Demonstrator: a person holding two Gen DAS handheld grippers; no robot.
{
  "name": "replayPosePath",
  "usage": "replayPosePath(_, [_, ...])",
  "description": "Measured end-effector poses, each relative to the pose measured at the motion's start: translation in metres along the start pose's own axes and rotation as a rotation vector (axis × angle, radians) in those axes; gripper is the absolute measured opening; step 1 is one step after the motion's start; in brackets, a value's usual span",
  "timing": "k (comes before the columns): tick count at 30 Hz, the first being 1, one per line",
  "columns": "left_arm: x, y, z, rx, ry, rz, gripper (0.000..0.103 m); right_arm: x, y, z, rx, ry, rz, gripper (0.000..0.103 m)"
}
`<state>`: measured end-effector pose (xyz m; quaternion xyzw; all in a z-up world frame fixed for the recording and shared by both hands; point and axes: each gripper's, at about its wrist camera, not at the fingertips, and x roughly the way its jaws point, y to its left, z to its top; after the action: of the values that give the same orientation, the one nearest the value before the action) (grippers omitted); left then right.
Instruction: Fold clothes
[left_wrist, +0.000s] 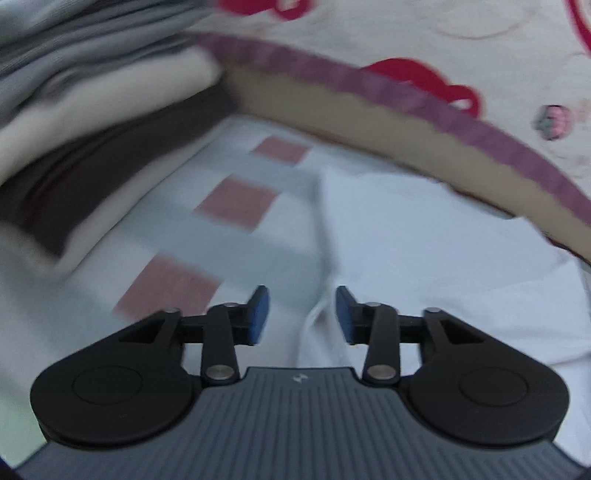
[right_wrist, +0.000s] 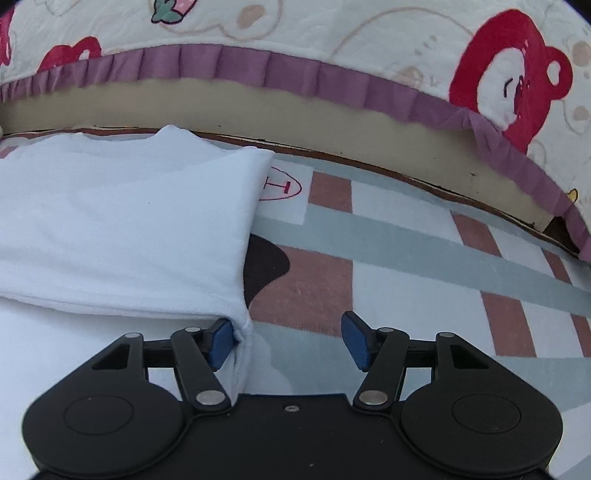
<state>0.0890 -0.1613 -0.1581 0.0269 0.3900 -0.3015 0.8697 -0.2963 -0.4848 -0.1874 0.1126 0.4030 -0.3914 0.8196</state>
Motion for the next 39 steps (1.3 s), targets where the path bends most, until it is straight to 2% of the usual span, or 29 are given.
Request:
replayPosePath(2, [0.013,-0.001,0.01,0.014,0.044,-0.056,0.055,-0.002,-0.002,-0.002,0.026,0.011,0.024,0.065])
replayPosePath(3, [0.019,0.001,0.013,-0.014,0.071,-0.09,0.055,-0.002,-0.009,-0.002,0.079,0.042,0.075,0.068])
replayPosePath(5, [0.025,0.008,0.011,-0.083,0.066,-0.163,0.055,-0.006,-0.025,0.0,0.186,0.081,0.18,0.066])
replayPosePath(9, [0.035,0.018,-0.003,-0.144,0.048,-0.272,0.055,-0.035,-0.059,0.012,0.396,-0.025,0.331,0.067])
replayPosePath(11, [0.039,0.017,-0.007,-0.115,0.053,-0.296,0.054,-0.04,-0.062,0.028,0.425,-0.057,0.337,0.067])
replayPosePath(12, [0.04,0.015,-0.009,-0.078,0.055,-0.281,0.055,-0.04,-0.06,0.039,0.414,-0.065,0.328,0.065])
replayPosePath(14, [0.04,0.01,-0.012,-0.003,0.059,-0.253,0.054,-0.038,-0.04,0.067,0.296,-0.066,0.314,0.052])
replayPosePath(15, [0.038,0.01,-0.014,0.013,0.055,-0.26,0.053,-0.034,-0.025,0.08,0.221,-0.05,0.34,0.032])
replayPosePath(16, [0.036,0.01,-0.015,0.014,0.057,-0.267,0.052,-0.03,-0.01,0.093,0.152,-0.027,0.361,0.022])
replayPosePath(18, [0.036,0.011,-0.014,0.016,0.044,-0.26,0.037,-0.022,0.023,0.115,0.06,0.022,0.374,0.023])
replayPosePath(19, [0.036,0.011,-0.014,0.025,0.031,-0.254,0.032,-0.017,0.039,0.123,0.023,0.044,0.367,0.023])
replayPosePath(20, [0.035,0.011,-0.014,0.042,0.015,-0.254,0.032,-0.01,0.055,0.127,-0.004,0.073,0.342,0.024])
replayPosePath(21, [0.036,0.01,-0.014,0.049,0.009,-0.264,0.032,-0.002,0.071,0.132,-0.032,0.101,0.318,0.035])
replayPosePath(22, [0.037,0.01,-0.013,0.052,0.011,-0.272,0.032,0.007,0.086,0.136,-0.058,0.139,0.278,0.052])
replayPosePath(23, [0.038,0.011,-0.012,0.049,0.015,-0.283,0.032,0.017,0.096,0.14,-0.08,0.183,0.217,0.057])
replayPosePath(24, [0.037,0.012,-0.012,0.043,0.012,-0.291,0.032,0.025,0.101,0.142,-0.091,0.206,0.172,0.058])
replayPosePath(26, [0.034,0.013,-0.01,0.044,-0.005,-0.298,0.034,0.039,0.1,0.149,-0.061,0.22,0.138,0.058])
replayPosePath(29, [0.029,0.013,-0.009,0.078,-0.043,-0.311,0.032,0.05,0.08,0.156,0.112,0.217,0.176,0.059])
replayPosePath(30, [0.026,0.012,-0.01,0.099,-0.06,-0.318,0.032,0.054,0.072,0.155,0.186,0.209,0.211,0.064])
replayPosePath(31, [0.025,0.009,-0.01,0.129,-0.077,-0.325,0.025,0.057,0.065,0.155,0.261,0.202,0.246,0.068])
replayPosePath(32, [0.022,0.005,-0.011,0.183,-0.098,-0.333,0.002,0.061,0.058,0.155,0.336,0.194,0.281,0.069])
replayPosePath(33, [0.019,0.001,-0.01,0.236,-0.12,-0.339,0.001,0.064,0.053,0.154,0.39,0.186,0.298,0.069])
replayPosePath(35, [0.012,-0.007,-0.01,0.34,-0.163,-0.352,0.001,0.072,0.062,0.153,0.343,0.191,0.224,0.069])
replayPosePath(37, [0.012,-0.003,-0.007,0.294,-0.151,-0.341,0.002,0.081,0.083,0.146,0.205,0.207,0.106,0.071])
replayPosePath(39, [0.016,0.003,-0.009,0.273,-0.144,-0.316,0.004,0.08,0.098,0.136,0.128,0.152,0.058,0.069])
